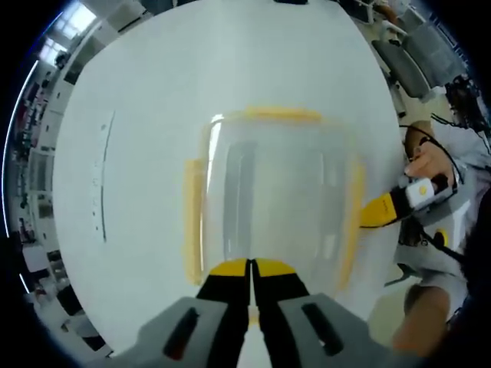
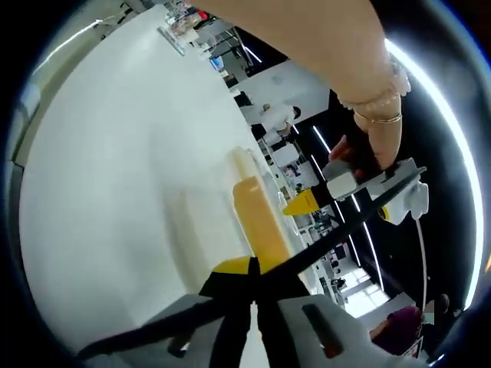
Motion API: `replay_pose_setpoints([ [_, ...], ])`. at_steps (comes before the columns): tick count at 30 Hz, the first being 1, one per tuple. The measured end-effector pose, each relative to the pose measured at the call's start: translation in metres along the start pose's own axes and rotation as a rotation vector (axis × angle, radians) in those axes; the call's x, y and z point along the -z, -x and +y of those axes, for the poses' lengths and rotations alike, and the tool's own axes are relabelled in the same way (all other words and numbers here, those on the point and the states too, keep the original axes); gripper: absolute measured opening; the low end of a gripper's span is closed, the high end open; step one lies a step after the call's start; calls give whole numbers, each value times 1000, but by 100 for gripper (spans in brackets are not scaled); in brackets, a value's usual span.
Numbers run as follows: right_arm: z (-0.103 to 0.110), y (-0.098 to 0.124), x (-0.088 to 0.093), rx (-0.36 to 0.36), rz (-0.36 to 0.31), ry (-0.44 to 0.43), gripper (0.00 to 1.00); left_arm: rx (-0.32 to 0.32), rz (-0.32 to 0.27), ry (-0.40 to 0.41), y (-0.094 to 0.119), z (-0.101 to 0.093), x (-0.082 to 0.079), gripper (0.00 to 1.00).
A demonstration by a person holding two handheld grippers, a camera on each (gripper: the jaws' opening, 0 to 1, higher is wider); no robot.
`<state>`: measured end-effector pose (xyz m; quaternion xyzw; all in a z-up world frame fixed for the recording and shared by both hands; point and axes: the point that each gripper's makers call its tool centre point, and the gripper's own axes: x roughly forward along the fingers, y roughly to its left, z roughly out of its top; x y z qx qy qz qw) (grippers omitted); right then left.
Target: Snap each plastic latch of the storage box into its locked position after aligning the lid with the box until every specified latch is closed and the lid sits flush.
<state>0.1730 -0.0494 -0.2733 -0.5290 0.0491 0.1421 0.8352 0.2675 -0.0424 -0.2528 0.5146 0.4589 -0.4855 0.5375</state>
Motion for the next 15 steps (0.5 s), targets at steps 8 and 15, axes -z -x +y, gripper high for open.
replay_pose_setpoints([
  [8,0,0,1,-7,0,0,0,19,-40,32,2,4,1,1],
  [15,1,0,2,5,-7,10,0,11,-45,28,1,4,-1,1],
])
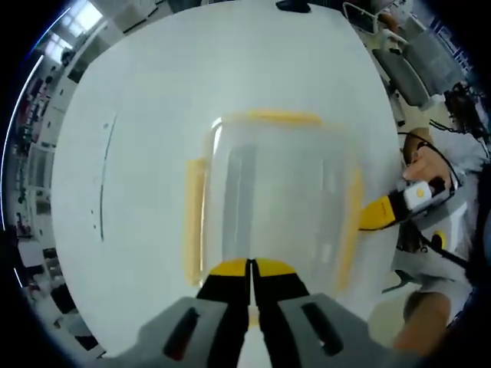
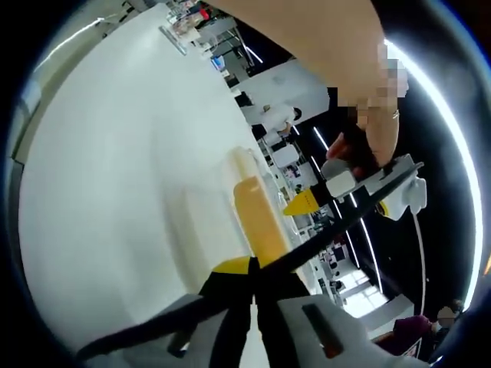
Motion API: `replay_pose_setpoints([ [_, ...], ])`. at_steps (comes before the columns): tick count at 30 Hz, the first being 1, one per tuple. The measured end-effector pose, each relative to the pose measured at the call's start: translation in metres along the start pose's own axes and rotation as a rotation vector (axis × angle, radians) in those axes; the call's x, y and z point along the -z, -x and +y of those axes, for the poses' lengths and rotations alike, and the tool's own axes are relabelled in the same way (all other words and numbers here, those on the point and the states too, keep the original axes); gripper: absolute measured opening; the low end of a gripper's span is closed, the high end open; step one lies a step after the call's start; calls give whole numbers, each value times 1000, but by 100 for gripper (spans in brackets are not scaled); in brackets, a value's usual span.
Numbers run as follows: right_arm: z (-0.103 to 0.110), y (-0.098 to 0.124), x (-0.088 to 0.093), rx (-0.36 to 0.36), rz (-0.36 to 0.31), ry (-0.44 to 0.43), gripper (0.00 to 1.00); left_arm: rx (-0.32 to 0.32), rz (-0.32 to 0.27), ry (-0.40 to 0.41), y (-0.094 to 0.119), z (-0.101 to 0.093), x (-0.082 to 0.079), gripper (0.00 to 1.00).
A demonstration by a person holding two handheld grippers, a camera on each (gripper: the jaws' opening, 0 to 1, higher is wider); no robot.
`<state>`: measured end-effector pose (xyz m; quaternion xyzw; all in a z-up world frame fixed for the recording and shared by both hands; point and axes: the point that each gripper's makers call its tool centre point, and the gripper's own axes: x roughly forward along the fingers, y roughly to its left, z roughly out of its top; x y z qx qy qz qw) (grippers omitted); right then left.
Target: Snap each plastic latch of the storage box into its locked position after aligning the lid with the box until every specified latch is closed and the lid sits flush.
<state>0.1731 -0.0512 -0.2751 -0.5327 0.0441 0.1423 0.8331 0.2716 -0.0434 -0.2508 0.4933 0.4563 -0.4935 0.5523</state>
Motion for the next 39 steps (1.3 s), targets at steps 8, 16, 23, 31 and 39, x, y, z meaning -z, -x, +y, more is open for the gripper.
replay_pose_setpoints([
  [8,-1,0,2,26,8,-4,0,-10,23,-17,-1,1,-2,1],
  [16,-2,0,4,41,24,-11,0,-10,12,-17,-2,-1,-4,1],
  [23,-2,-1,6,50,26,-18,0,-13,23,-31,-4,-3,-7,1],
  [31,-2,-1,3,57,36,-12,0,-6,26,-28,-3,-3,-2,1],
  [39,-2,-1,2,73,41,-4,0,-15,49,-44,-1,-1,1,1],
])
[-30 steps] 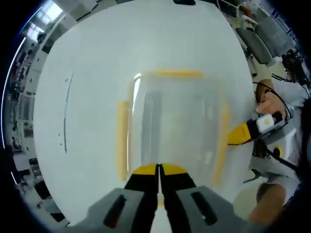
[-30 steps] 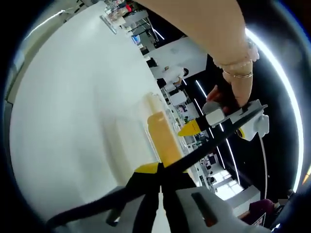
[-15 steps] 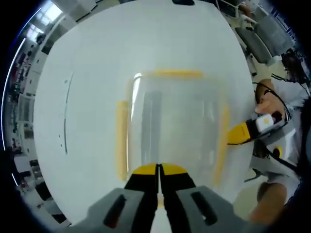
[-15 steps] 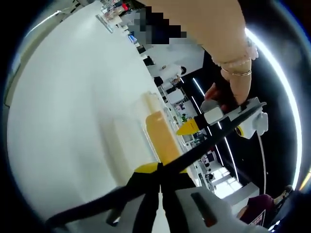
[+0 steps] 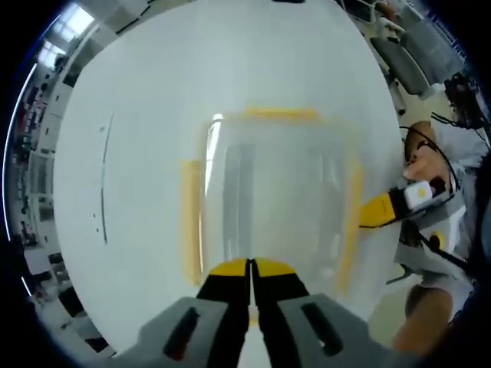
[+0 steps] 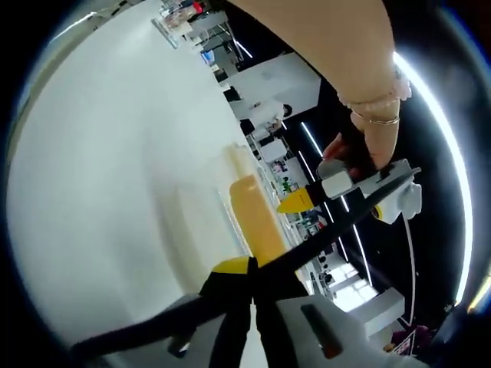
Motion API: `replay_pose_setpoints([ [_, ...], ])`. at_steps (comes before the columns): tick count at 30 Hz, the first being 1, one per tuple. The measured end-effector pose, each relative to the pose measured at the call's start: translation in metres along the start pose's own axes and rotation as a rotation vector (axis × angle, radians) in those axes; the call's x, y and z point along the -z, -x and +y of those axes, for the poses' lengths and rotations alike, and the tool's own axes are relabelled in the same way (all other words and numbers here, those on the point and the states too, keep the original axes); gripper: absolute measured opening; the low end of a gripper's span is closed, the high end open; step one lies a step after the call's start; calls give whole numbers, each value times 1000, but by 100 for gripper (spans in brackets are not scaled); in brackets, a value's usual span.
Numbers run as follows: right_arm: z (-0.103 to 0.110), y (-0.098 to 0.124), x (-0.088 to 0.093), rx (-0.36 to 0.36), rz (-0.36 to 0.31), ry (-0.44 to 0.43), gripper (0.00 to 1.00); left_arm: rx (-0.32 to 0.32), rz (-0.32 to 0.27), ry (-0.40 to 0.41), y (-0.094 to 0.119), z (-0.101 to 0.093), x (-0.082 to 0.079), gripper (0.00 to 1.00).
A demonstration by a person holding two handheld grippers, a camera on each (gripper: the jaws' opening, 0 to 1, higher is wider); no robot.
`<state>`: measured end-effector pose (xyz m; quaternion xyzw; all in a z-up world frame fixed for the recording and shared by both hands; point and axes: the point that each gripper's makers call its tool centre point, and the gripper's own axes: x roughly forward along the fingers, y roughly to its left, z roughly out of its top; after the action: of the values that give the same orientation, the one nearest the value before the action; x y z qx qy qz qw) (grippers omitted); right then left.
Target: Snap each plastic latch of the storage box into its locked position after aligning the lid with the box until every specified latch is closed and the lid sits flush.
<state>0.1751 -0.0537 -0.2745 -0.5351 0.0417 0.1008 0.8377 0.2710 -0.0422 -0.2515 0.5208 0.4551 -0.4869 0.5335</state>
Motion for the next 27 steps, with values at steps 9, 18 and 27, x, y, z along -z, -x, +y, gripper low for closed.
replay_pose_setpoints([
  [9,10,-10,9,-40,15,-12,0,1,10,6,-1,-2,3,1],
  [18,11,-5,7,-82,-31,-51,0,12,27,20,-1,-2,2,1],
  [27,-1,1,17,-175,-99,-186,0,32,32,29,2,2,1,1],
])
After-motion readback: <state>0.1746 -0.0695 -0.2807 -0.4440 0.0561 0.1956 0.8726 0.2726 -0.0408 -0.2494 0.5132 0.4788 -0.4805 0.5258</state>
